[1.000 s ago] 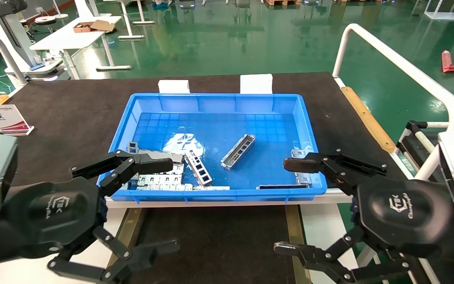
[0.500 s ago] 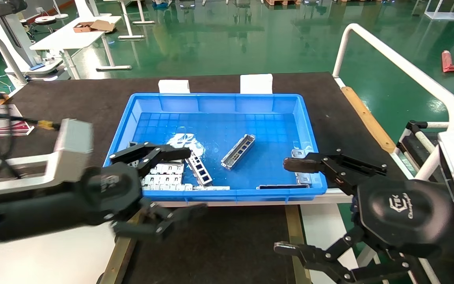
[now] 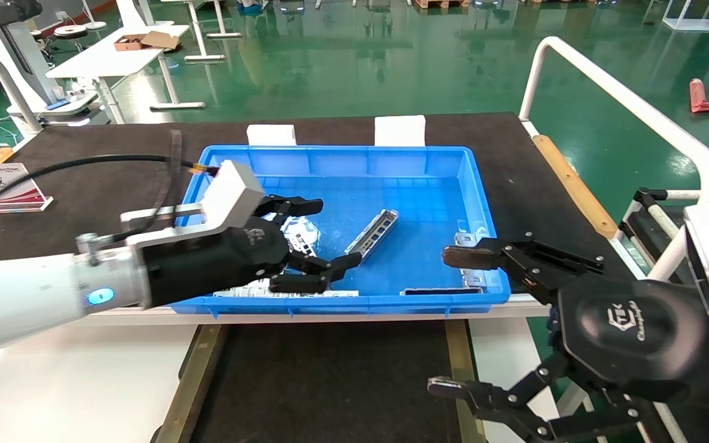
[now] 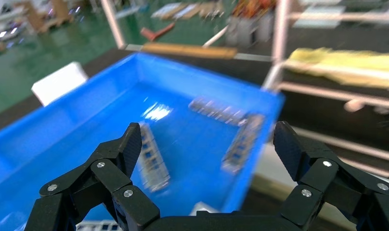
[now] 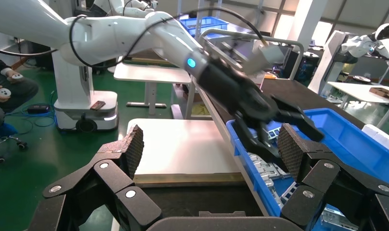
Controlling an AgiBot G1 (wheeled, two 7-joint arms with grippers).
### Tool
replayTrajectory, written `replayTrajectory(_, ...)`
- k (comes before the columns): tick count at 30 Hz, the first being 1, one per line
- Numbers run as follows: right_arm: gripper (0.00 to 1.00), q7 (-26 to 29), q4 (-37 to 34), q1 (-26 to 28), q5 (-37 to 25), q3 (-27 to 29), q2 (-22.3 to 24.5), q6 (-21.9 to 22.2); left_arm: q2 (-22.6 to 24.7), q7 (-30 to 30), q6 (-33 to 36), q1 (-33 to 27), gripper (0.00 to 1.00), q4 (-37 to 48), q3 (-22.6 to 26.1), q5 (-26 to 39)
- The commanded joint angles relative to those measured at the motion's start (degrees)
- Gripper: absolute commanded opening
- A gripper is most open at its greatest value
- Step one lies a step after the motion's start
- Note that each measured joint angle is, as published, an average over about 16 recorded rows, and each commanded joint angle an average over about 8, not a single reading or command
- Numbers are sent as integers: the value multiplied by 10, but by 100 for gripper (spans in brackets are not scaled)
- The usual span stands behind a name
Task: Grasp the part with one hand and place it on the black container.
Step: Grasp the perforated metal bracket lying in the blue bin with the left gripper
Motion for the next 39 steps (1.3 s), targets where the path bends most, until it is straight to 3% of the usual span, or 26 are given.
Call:
replayTrajectory(1,100,0,0,0,0,0,0,0,21,0,-18,-13,100,24,12,25)
replayTrajectory(19,100,0,0,0,0,0,0,0,189,110,-108,-100,100,321,39,83)
replayTrajectory(29,100,0,0,0,0,0,0,0,233,165,-146,-119,100,423,38,66)
replayTrajectory(30,95,0,0,0,0,0,0,0,235,167,-150,-119,100,428,40,62)
replayTrajectory(31,83,0,0,0,0,0,0,0,236,168,-153,-119,99,431,42,59)
replayTrajectory(32,70,0,0,0,0,0,0,0,237,169,-156,-118,90,433,45,55)
replayTrajectory(37,8,0,0,0,0,0,0,0,239,174,-169,-113,28,432,64,36)
replayTrajectory(38,0,0,0,0,0,0,0,0,239,175,-172,-112,15,431,68,32)
replayTrajectory(39,0,0,0,0,0,0,0,0,239,176,-174,-111,4,429,72,28)
